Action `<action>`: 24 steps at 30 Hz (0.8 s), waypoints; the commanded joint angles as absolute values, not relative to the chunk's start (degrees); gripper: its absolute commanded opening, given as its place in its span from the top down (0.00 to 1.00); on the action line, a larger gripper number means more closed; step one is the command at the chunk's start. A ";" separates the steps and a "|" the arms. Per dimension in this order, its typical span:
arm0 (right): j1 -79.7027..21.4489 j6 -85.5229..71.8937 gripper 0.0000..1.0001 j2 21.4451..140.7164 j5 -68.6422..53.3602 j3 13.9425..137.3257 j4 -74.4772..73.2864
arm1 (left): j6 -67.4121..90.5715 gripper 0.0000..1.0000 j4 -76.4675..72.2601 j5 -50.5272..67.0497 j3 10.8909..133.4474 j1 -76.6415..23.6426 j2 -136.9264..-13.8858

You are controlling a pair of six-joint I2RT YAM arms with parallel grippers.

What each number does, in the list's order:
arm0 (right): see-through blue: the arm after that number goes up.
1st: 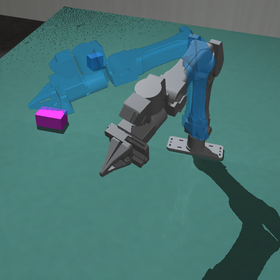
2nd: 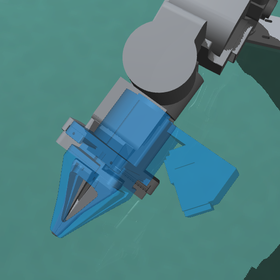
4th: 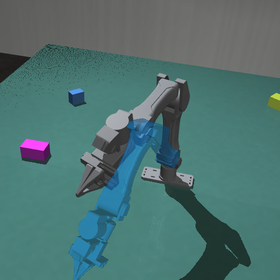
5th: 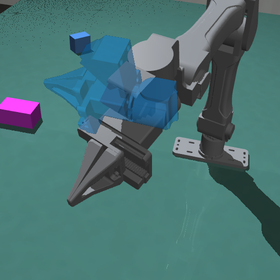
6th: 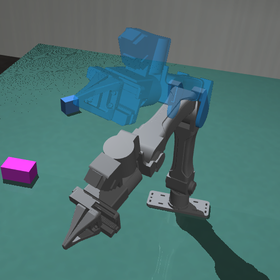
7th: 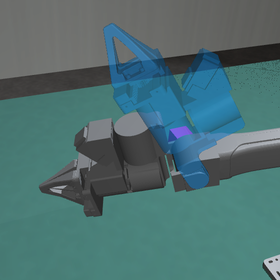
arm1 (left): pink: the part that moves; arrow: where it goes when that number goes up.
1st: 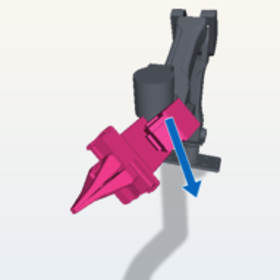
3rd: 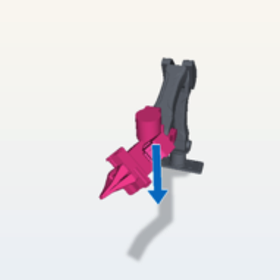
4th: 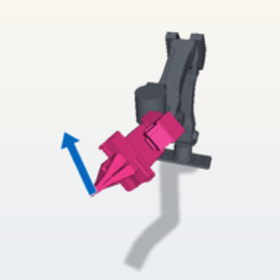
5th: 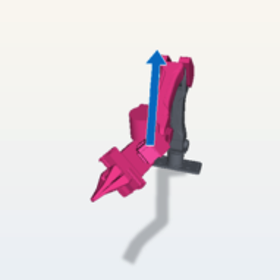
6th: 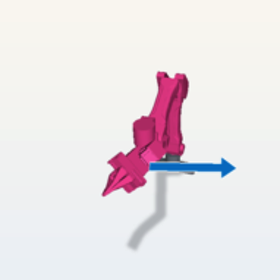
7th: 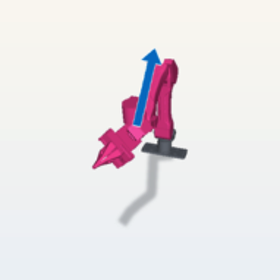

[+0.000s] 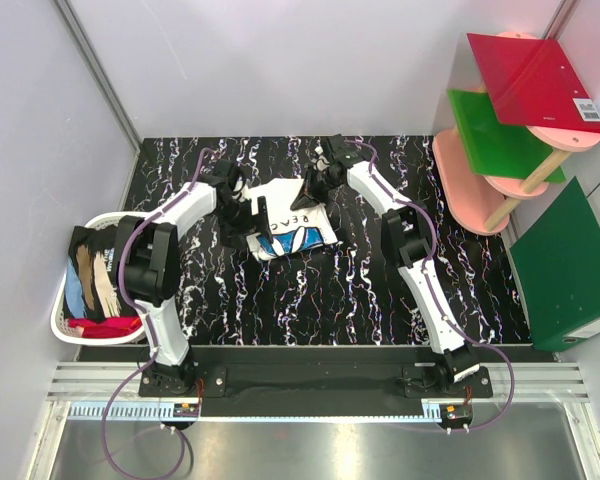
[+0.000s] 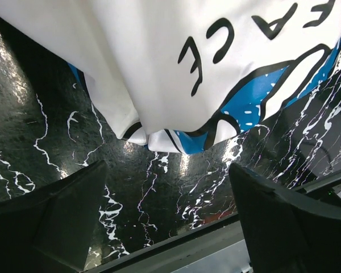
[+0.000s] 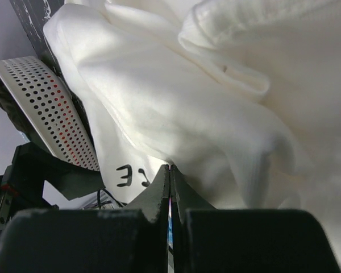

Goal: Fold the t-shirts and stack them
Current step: Smooth out wrinkles on the folded tshirt

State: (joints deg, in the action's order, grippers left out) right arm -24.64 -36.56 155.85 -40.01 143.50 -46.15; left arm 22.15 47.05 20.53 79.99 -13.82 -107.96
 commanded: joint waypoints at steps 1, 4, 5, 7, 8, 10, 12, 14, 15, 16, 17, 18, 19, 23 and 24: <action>-24.61 -36.83 1.00 156.71 -40.43 143.09 -45.53 | 22.41 0.16 46.23 21.09 78.93 -14.15 -104.42; -24.61 -36.56 1.00 156.97 -40.78 143.44 -45.61 | 23.29 0.52 45.44 21.09 78.84 -14.24 -104.76; -24.61 -36.65 1.00 156.97 -40.87 143.52 -45.53 | 23.81 0.64 45.18 20.66 78.84 -14.24 -104.94; -24.70 -36.39 1.00 157.06 -41.04 143.53 -45.61 | 24.34 0.70 44.48 19.43 78.75 -14.24 -105.38; -24.61 -36.30 1.00 157.15 -41.22 143.53 -45.53 | 24.61 0.70 44.21 18.99 78.75 -14.24 -105.64; -24.61 -36.21 1.00 157.06 -41.57 143.44 -45.62 | 25.05 0.57 43.69 18.55 79.19 -14.33 -106.60; -24.61 -35.95 1.00 156.97 -41.66 143.35 -45.61 | 25.40 0.45 43.42 18.11 79.63 -14.33 -107.49; -24.52 -35.86 1.00 156.89 -41.92 143.35 -45.53 | 25.58 0.38 43.24 17.93 80.33 -14.33 -109.07; -24.52 -35.69 1.00 156.88 -42.01 143.35 -45.53 | 25.58 0.38 43.16 17.84 80.51 -14.41 -109.59; -24.52 -35.60 1.00 156.88 -42.01 143.26 -45.61 | 25.66 0.37 42.55 17.93 80.77 -14.41 -110.73; -24.43 -35.51 1.00 156.80 -42.19 143.09 -45.62 | 25.66 0.38 42.28 17.93 81.03 -14.41 -111.26; -24.43 -35.51 1.00 156.62 -42.27 143.00 -45.62 | 25.75 0.39 41.93 18.45 81.21 -14.50 -112.40; -24.35 -35.51 1.00 156.53 -42.36 142.82 -45.70 | 25.75 0.45 41.05 18.63 81.73 -14.50 -112.93; -24.08 -35.24 1.00 156.09 -42.54 142.12 -45.62 | 26.45 0.65 39.55 19.60 83.32 -14.59 -114.96; -24.08 -35.07 1.00 156.01 -42.63 141.95 -45.62 | 26.54 0.71 39.55 19.86 83.67 -14.59 -115.57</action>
